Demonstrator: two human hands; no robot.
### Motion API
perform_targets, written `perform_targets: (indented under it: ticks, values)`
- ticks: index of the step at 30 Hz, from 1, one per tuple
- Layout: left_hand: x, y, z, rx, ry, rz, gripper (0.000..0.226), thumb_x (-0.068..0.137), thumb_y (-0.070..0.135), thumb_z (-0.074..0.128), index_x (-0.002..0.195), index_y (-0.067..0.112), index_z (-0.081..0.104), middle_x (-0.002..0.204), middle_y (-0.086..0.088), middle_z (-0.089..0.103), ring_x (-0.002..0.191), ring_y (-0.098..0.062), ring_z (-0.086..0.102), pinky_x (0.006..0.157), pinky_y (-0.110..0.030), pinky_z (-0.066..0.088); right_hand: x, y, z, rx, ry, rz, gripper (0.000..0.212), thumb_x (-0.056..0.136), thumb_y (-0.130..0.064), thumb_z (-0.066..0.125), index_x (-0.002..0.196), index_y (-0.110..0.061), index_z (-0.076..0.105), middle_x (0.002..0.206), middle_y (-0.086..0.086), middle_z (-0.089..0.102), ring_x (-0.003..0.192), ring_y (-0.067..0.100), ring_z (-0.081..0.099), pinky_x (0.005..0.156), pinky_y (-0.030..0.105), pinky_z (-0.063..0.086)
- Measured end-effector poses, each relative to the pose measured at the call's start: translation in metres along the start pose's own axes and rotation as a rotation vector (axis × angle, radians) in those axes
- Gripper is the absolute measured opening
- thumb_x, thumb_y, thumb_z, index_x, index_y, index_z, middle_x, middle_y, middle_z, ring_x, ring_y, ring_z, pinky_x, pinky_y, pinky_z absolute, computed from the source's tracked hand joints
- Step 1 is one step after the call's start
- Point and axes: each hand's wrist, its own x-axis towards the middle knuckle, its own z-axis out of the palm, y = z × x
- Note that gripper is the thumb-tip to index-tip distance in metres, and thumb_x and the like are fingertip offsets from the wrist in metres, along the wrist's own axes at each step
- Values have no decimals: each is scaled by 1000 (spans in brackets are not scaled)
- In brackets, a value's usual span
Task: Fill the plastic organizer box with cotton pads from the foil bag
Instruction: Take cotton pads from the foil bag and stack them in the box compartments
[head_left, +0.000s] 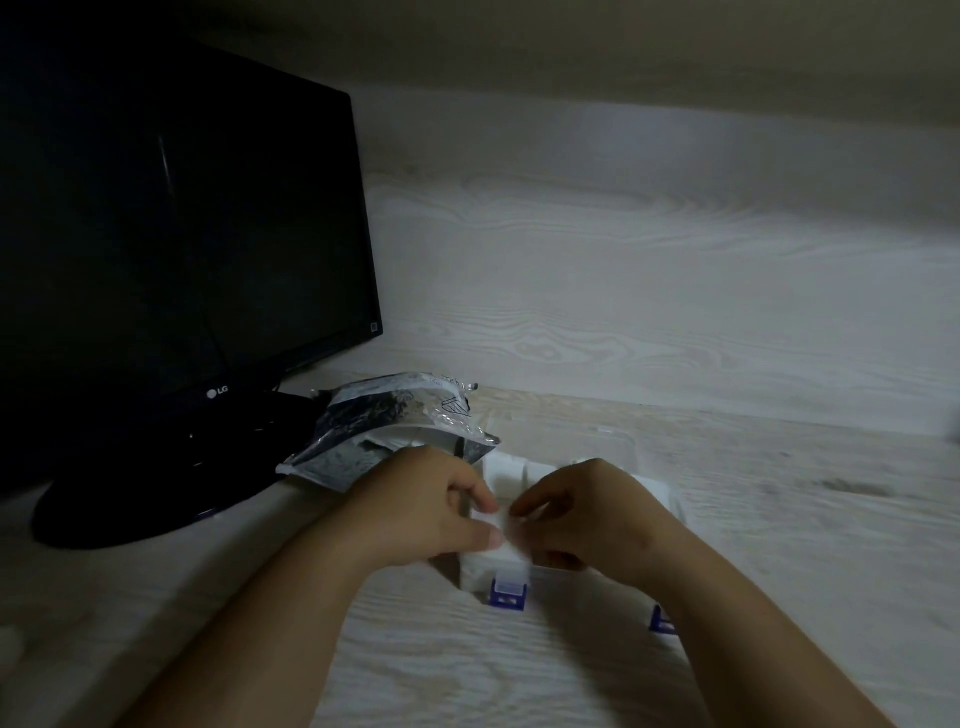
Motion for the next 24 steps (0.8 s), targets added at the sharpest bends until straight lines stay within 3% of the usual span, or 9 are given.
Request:
perform_targets:
  ticks: [3, 5, 9, 11, 13, 24]
  values:
    - [4, 3, 1, -73, 99, 5, 9, 75, 29, 80, 70, 31, 73, 53, 18, 57, 51, 5, 49, 57, -19, 38, 0, 0, 0, 35, 64, -4, 6, 84, -17, 72, 81, -22, 74, 46, -8, 61, 36, -1, 52, 45, 12, 40]
    - [9, 1, 1, -89, 250, -60, 20, 81, 15, 72, 67, 30, 69, 59, 15, 62, 58, 6, 55, 57, -13, 39, 2, 0, 0, 61, 130, 2, 9, 85, -20, 71, 77, -22, 75, 46, -9, 60, 37, -2, 52, 44, 12, 40]
    - [16, -15, -2, -8, 420, -286, 23, 83, 5, 58, 89, 23, 72, 95, 0, 70, 95, -20, 64, 79, -24, 49, 4, 1, 1, 78, 223, -9, 10, 84, -24, 72, 75, -22, 76, 55, -8, 64, 41, -4, 52, 48, 12, 41]
    - [18, -20, -1, 43, 423, -335, 33, 83, 3, 54, 109, 16, 70, 117, -8, 66, 109, -25, 60, 94, -30, 48, 5, 2, 1, 81, 232, -10, 11, 84, -24, 71, 74, -23, 75, 56, -9, 64, 43, -4, 52, 50, 12, 41]
    - [18, -21, 0, 45, 408, -344, 41, 83, 2, 53, 120, 14, 65, 126, -10, 62, 117, -26, 57, 101, -30, 44, 5, 2, 2, 81, 229, -7, 12, 84, -24, 71, 72, -23, 74, 56, -10, 64, 43, -4, 53, 50, 13, 41]
    - [22, -21, 7, 82, 319, -307, 49, 83, 8, 58, 130, 18, 59, 136, -6, 57, 124, -22, 53, 102, -26, 41, 6, 3, 4, 57, 222, -20, 13, 84, -26, 70, 71, -25, 74, 62, -8, 68, 49, -3, 55, 58, 19, 49]
